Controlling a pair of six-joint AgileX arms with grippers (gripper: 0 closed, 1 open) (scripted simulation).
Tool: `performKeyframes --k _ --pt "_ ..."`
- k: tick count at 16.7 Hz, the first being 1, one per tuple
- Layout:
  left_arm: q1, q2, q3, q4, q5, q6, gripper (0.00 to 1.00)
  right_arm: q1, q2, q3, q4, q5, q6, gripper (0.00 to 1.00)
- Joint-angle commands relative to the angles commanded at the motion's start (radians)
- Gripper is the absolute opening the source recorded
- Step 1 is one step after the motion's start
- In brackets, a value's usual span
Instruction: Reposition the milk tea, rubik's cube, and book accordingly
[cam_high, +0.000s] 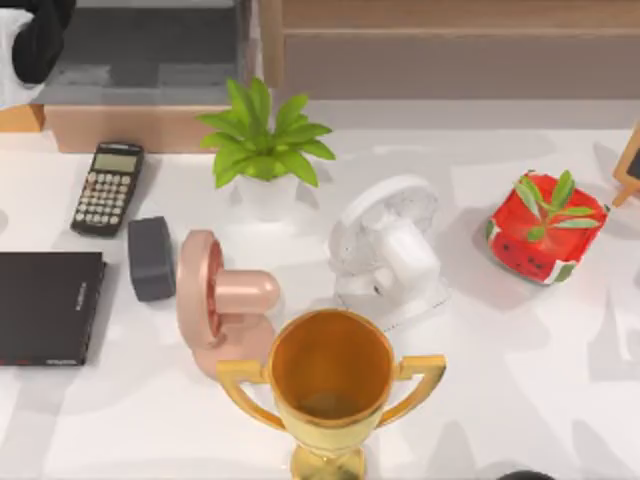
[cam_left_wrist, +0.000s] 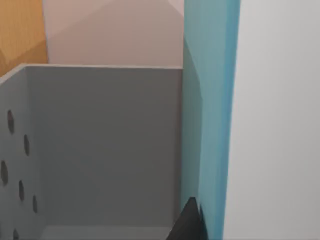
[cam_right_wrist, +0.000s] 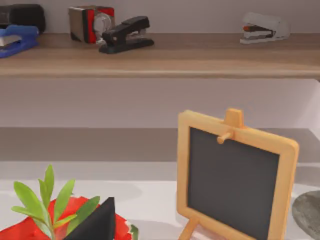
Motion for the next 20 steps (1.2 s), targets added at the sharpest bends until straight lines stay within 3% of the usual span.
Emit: performKeyframes --k 4,8,14,20 --pt "0.009 -0.05 -0.02 0.004 0.055 0.058 0.0 0.0 0.0 0.0 0.0 0.0 0.0 1.0" --pt "0.027 -0.207 -0.105 0.051 0.212 0.273 0.0 0.0 0.0 0.0 0.0 0.0 0.0 1.0" --pt "0.134 -0.491 -0.498 0.135 0.436 0.888 0.0 0.0 0.0 0.0 0.0 0.0 0.0 1.0" --pt "0.335 -0.634 -1.043 0.176 0.48 1.492 0.0 0.0 0.0 0.0 0.0 0.0 0.0 1.0"
